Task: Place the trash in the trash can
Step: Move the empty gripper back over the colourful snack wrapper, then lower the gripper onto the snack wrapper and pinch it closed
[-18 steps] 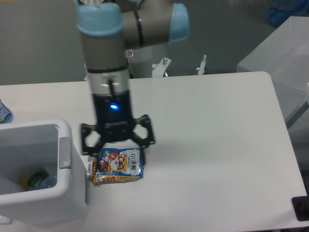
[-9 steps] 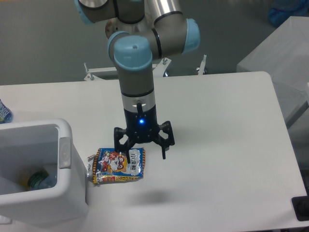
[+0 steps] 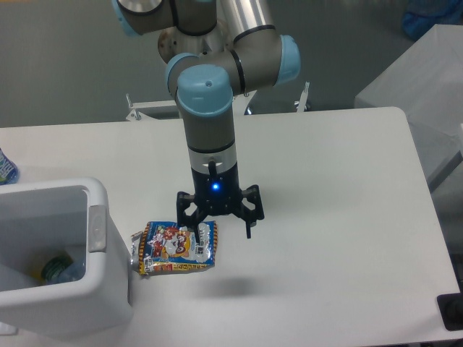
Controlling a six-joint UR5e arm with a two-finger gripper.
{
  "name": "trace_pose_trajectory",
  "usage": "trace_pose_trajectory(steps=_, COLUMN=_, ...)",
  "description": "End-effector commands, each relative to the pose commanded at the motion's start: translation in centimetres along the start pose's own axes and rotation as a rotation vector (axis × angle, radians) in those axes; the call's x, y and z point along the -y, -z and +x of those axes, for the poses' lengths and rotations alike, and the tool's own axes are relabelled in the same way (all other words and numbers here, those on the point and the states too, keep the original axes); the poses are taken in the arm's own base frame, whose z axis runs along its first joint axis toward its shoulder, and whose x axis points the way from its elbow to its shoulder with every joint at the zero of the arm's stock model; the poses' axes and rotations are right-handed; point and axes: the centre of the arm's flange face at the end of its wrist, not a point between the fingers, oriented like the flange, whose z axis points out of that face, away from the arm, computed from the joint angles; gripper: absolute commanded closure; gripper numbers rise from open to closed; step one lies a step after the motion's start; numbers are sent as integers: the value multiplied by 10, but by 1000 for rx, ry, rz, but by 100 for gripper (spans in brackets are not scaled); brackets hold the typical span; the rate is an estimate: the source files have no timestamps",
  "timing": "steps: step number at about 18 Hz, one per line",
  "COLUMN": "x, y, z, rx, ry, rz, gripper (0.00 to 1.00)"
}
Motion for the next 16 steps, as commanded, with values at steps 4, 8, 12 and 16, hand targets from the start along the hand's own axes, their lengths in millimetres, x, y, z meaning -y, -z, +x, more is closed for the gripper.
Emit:
trace_pose_trajectory(steps=4, x=-26, y=-19, z=4, rx=29, ry=16, rz=-72, gripper=0)
trace_pose_trajectory(steps=8, x=-65, y=-61, z=21, rx=22, ry=-13, rz=-186, gripper=0)
trace_pose_trajectory(steps=12, x=-77, y=-86, z=35, rx=6, ry=-39, rz=-236, gripper=0)
trace_pose_trajectory(steps=16, x=-82, y=-106, z=40, rx=7, ry=-47, rz=-269, gripper=0)
